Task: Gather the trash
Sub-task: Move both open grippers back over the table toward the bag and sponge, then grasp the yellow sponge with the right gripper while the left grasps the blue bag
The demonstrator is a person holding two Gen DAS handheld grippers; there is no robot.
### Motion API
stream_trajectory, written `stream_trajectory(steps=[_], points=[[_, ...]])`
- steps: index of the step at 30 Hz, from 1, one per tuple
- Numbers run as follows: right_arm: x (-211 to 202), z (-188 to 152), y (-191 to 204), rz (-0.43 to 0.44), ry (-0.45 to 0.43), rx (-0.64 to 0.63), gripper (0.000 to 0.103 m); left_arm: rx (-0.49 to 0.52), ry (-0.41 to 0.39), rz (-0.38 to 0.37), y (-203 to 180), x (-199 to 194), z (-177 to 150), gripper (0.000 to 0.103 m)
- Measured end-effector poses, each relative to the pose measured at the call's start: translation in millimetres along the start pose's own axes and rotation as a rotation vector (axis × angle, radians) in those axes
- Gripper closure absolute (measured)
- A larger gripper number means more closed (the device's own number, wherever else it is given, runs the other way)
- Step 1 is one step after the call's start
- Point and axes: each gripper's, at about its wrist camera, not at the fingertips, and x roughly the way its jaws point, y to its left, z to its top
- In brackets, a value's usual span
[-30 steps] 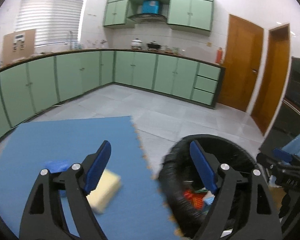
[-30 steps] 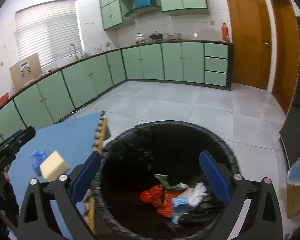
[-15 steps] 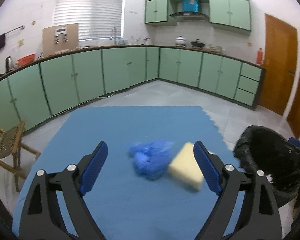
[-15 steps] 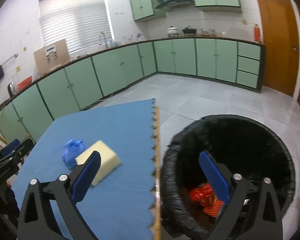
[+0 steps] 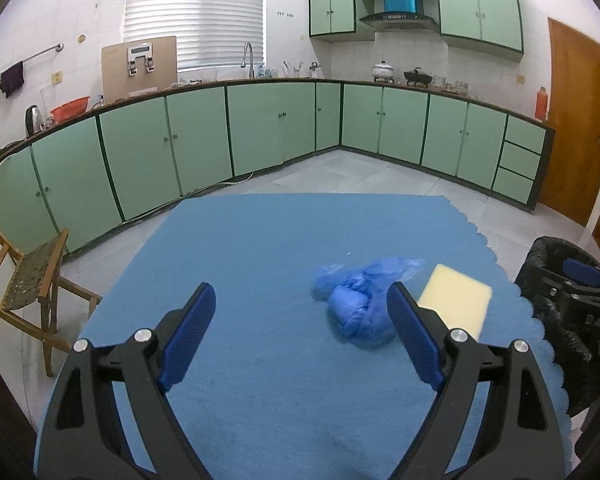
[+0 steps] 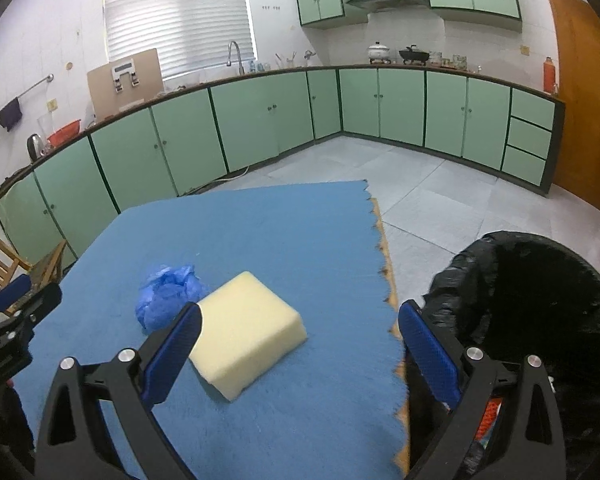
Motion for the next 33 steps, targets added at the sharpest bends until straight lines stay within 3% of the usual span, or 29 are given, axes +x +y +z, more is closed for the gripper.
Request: stream_trajectory(steps=[19,30,33], points=[[64.8,-10.8,11.2,-0.004,0.123,-0.031,0.019,-0.008,0.037,0.005,8.8,31.8,-7.1,0.018],[80.7,-17.4,-5.7,0.087,0.181,0.080,0.018,-0.012,0.061,0.011,8.6,47.0,-11.8,0.018],[76.4,-17.8,-0.1,0.127,0.172,0.055,0.038,-0.009,0.070,0.011,7.7,49.2,-14.5,0.018]])
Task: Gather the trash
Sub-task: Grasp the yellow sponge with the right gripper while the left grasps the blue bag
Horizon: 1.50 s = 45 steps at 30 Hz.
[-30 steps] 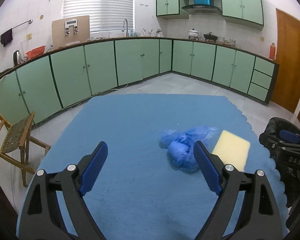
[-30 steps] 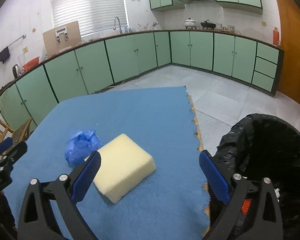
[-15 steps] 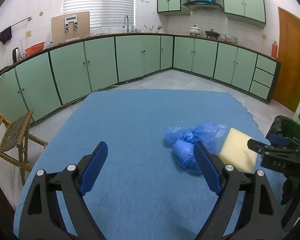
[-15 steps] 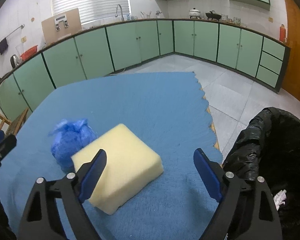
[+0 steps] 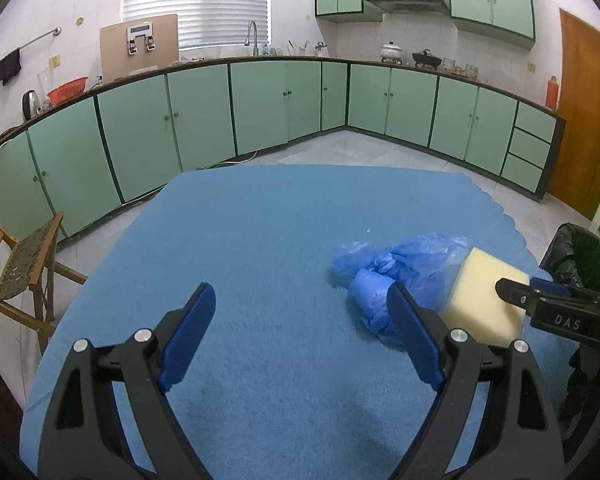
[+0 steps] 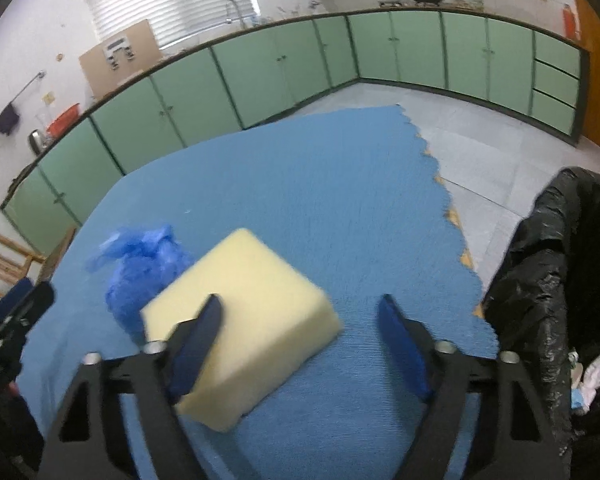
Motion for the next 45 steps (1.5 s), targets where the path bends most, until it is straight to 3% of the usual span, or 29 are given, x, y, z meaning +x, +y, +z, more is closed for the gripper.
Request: stream_trajectory(steps=[1,12,18,27,29,30,31,32,33,34,37,45], points=[[-1.2,-0.5,3.4,0.008,-0.003,-0.015,0.048,-0.001,0.003,0.000,-0.1,0.7,-0.9,0.018],[-13.5,4.0,19.6,-0.008,-0.005,-0.101,0.062,-0.004,0.012,-0.013,-7.9,2.5,-1.8,0.018],[-29.8,13.0,20.6,0.010,-0.032,-0.112,0.076,-0.004,0.008,-0.040,-15.2,3.5,0.5,0.018],[-45.2,25.8,10.7,-0.004,-0.053,-0.117,0.079,0.024,0.009,-0.105,-43.3,21.2,7.5,0.019],[-46.3,27.0,7.5,-0.009,-0.053,-0.113,0.080,0.045,0.025,-0.122,-52.2,29.8,9.3,0.029],[-46.8,27.3,6.3,-0.010,-0.052,-0.111,0.080,0.058,0.040,-0.131,-56.5,35.5,9.9,0.039],[-48.1,27.5,4.6,-0.010,-0.052,-0.110,0.080,0.068,0.057,-0.143,-60.4,42.2,9.7,0.054],[-48.4,28.2,4.8,-0.010,-0.053,-0.108,0.080,0.073,0.070,-0.154,-61.5,47.0,9.0,0.063],[-49.6,29.0,4.6,-0.008,-0.055,-0.108,0.080,0.078,0.091,-0.168,-63.5,52.5,8.2,0.081],[-50.6,29.7,4.6,-0.007,-0.058,-0.109,0.079,0.081,0.110,-0.185,-65.5,57.2,7.4,0.093],[-55.2,31.2,5.9,-0.006,-0.068,-0.113,0.079,0.085,0.094,-0.182,-68.2,52.9,8.3,0.102],[-71.8,35.2,14.8,-0.013,-0.100,-0.148,0.080,0.071,0.038,-0.162,-63.9,18.6,18.4,0.103]])
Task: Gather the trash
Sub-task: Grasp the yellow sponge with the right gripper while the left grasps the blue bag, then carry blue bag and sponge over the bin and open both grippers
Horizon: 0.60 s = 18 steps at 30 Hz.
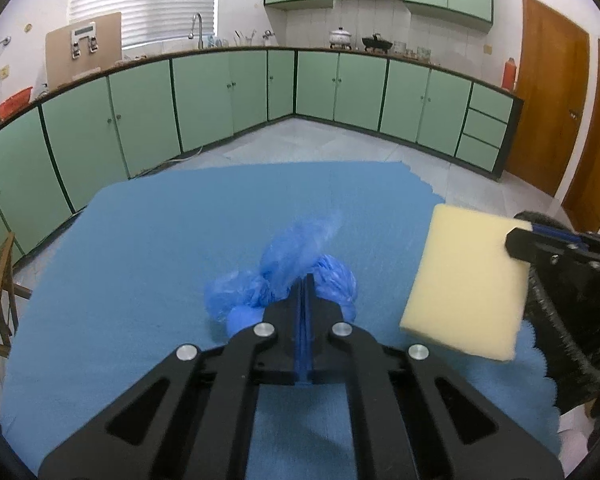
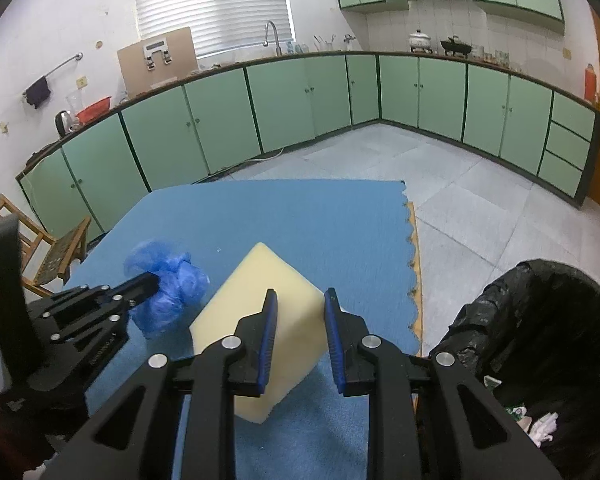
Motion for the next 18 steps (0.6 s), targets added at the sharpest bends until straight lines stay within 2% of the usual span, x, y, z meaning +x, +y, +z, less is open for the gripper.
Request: stream_trajectory(steps=[18], points=[[-84.6,21.6,11.7,0.000,-0.126,-0.057,0.080,-0.015,-0.114,-0.018,-19.7,-100.0,28.0,0.103]])
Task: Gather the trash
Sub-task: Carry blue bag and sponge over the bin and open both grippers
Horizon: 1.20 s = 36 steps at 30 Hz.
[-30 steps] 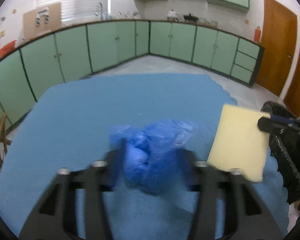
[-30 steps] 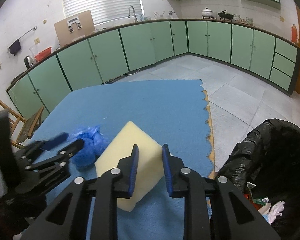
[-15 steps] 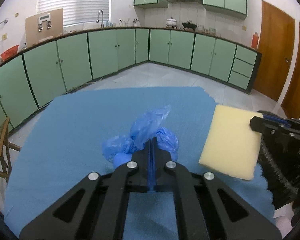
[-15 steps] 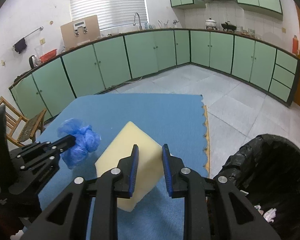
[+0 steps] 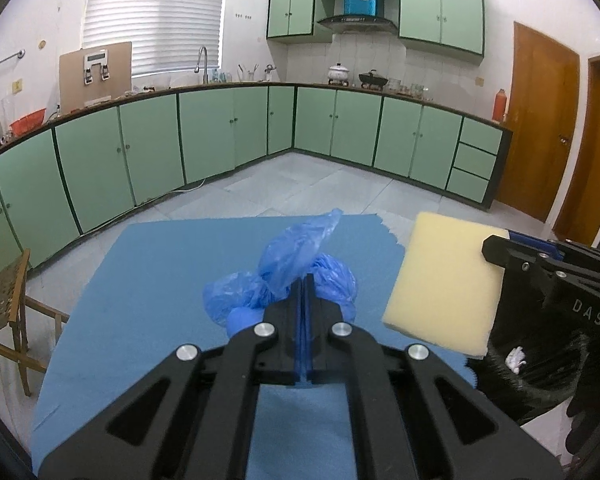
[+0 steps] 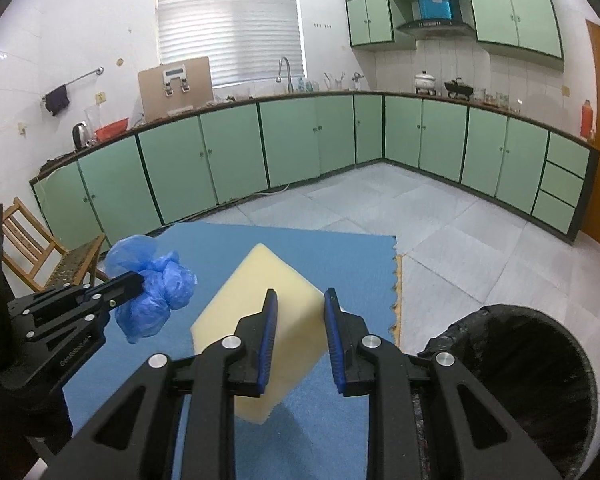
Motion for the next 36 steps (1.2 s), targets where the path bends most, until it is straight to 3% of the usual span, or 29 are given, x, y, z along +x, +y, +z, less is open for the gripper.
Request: stream_trajectory(steps=[14,36], points=[[-66.5,8.4,-30.6,-0.069,-0.085,-0.006,0.080,0.050,-0.062,-0.116,-67.9,-27.9,16.7,0.103],[-128.9,-21.7,-157.1,-0.273,-0.104,0.131,0.080,0.143,-0.041,-0.358,-208.9,-2.8,1.0,0.103]])
